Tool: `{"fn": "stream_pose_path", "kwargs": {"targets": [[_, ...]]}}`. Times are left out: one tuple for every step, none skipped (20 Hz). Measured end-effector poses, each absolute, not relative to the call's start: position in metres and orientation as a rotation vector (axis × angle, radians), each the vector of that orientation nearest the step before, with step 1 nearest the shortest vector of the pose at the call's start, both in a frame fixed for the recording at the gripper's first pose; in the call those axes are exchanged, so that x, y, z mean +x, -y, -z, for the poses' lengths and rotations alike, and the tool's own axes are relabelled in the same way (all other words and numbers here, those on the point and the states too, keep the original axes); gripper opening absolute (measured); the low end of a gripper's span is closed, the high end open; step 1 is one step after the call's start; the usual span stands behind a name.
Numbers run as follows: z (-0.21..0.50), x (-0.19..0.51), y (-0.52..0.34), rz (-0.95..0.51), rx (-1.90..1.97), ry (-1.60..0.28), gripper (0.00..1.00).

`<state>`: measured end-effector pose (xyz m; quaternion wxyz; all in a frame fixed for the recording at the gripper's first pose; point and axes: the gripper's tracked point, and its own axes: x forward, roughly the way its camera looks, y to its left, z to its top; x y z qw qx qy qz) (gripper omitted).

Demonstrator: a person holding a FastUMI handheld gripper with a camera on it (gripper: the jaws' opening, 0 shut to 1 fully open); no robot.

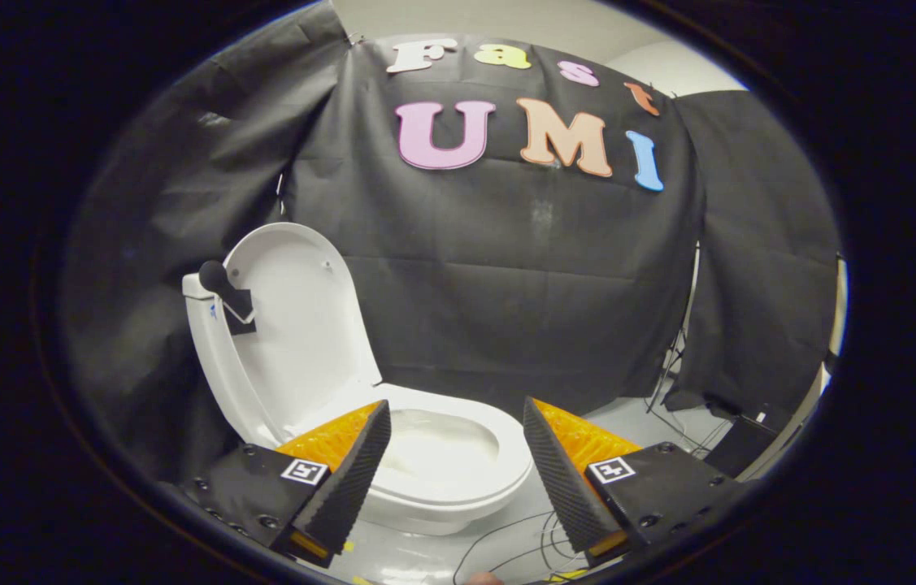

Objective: Open the toilet lid.

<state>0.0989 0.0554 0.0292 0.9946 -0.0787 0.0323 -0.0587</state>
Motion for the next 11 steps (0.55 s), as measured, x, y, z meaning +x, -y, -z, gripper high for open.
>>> {"fn": "stream_pose_path", "kwargs": {"targets": [[-0.024, 0.1, -0.055, 0.118, -0.156, -0.081, 1.0], [-0.019, 0.101, -0.056, 0.112, -0.151, -0.096, 1.0], [-0.014, 0.102, -0.057, 0.105, -0.145, -0.109, 1.0], [-0.011, 0.104, -0.06, 0.096, -0.141, -0.12, 1.0], [-0.01, 0.105, -0.062, 0.09, -0.142, -0.125, 1.0], [-0.009, 0.106, -0.064, 0.087, -0.147, -0.127, 1.0], [-0.011, 0.108, -0.066, 0.081, -0.15, -0.127, 1.0], [-0.011, 0.109, -0.068, 0.078, -0.154, -0.126, 1.0], [-0.011, 0.109, -0.069, 0.074, -0.157, -0.127, 1.0], [-0.01, 0.109, -0.07, 0.071, -0.157, -0.128, 1.0], [-0.008, 0.11, -0.071, 0.07, -0.157, -0.131, 1.0]]}}
